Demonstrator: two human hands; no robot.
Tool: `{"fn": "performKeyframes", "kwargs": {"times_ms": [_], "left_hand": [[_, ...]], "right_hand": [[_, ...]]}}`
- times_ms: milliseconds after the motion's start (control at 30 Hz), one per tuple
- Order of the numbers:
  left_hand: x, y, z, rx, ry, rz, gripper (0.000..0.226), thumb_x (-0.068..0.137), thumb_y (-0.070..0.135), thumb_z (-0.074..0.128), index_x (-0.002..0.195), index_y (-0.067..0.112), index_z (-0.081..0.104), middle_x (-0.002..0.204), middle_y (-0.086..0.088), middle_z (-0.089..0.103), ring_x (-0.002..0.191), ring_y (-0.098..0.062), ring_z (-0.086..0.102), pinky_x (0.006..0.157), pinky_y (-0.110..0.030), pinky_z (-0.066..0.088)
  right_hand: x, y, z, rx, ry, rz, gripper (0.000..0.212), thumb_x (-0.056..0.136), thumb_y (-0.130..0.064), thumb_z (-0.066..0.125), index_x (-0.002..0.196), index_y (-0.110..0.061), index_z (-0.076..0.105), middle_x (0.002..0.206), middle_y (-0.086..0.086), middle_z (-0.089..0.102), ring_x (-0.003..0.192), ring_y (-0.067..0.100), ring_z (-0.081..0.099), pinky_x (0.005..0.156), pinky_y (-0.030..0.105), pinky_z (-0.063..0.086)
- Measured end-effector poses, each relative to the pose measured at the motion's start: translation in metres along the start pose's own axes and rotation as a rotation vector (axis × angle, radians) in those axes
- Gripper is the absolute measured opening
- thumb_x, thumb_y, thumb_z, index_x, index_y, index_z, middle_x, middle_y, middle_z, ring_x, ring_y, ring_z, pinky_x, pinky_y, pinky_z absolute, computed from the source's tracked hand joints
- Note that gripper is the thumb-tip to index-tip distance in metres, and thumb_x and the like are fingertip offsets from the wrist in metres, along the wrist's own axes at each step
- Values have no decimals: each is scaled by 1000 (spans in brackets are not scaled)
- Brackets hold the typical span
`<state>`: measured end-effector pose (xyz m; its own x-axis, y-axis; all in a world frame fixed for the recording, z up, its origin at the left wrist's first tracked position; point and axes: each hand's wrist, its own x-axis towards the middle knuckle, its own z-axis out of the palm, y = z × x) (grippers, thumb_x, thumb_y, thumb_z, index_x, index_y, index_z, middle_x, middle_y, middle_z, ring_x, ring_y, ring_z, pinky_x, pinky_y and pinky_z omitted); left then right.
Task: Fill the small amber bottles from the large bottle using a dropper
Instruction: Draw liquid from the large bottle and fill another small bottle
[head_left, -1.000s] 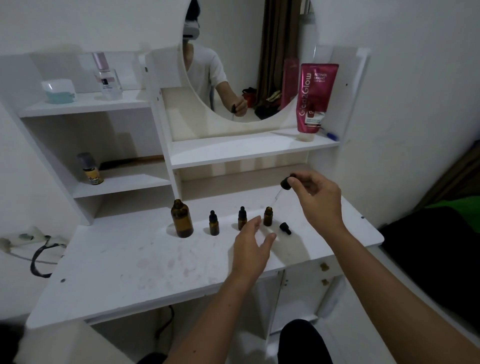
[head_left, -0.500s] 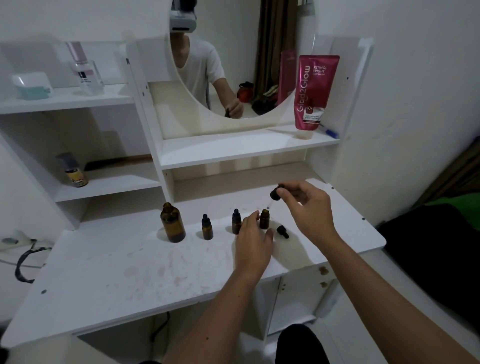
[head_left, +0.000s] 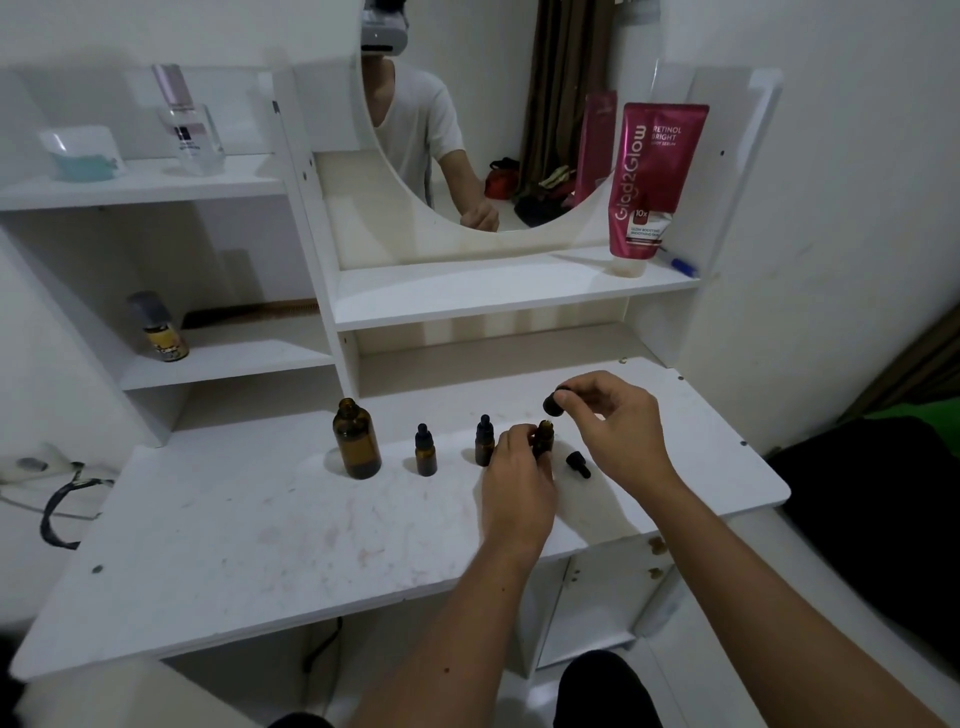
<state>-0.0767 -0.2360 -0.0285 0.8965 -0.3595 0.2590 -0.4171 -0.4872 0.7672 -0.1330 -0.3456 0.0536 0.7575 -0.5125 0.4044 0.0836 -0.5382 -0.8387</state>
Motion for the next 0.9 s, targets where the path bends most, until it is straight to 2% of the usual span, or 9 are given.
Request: {"fn": "performKeyframes", "kwargs": {"times_ms": [133, 300, 467, 533, 667, 900], "left_hand": [[-1, 0, 0, -7, 6, -4, 21, 104, 26, 52, 125, 22, 56, 122, 7, 62, 103, -19, 64, 85, -40, 56], [0, -1, 1, 1, 12, -9, 22, 103, 24, 54, 125, 23, 55, 122, 7, 62, 103, -20, 64, 85, -39, 56], [-1, -3, 1, -5, 19, 3, 20, 103, 25, 53, 123, 24, 56, 120, 7, 62, 101, -19, 64, 84, -39, 55], [-1, -3, 1, -6, 20, 8, 20, 104, 26, 53, 123, 24, 56, 119, 8, 62, 101, -19, 64, 84, -39, 55], [0, -4, 1, -11, 20, -1, 21, 103, 27, 54, 124, 24, 56, 122, 8, 62, 104, -19, 64, 87, -39, 55], [-6, -8, -6, -42, -51, -32, 47, 102, 28, 57, 147, 19, 48, 145, 3, 56, 130, -20, 56, 109, -36, 46]], "right_hand": [[1, -6, 0, -20, 27, -26, 10, 95, -8, 73, 91, -16, 77, 84, -8, 80, 85, 5, 76, 83, 13, 54], [0, -6, -1, -17, 15, -1, 7, 97, -11, 72, 100, -16, 76, 86, -7, 81, 86, 4, 76, 84, 15, 55], [-3, -8, 0, -61, 42, -8, 10, 94, -6, 73, 91, -14, 77, 83, -10, 79, 80, -1, 74, 77, 6, 50], [-1, -8, 0, -71, 46, -10, 10, 94, -6, 73, 90, -15, 77, 83, -9, 79, 81, 0, 74, 78, 8, 51], [2, -11, -1, -34, 58, 21, 7, 96, -13, 72, 99, -17, 77, 87, -7, 80, 87, 7, 76, 85, 21, 58], [2, -32, -12, 13, 107, 16, 13, 97, -17, 73, 109, -15, 77, 91, -10, 80, 91, 1, 75, 88, 15, 57]]}}
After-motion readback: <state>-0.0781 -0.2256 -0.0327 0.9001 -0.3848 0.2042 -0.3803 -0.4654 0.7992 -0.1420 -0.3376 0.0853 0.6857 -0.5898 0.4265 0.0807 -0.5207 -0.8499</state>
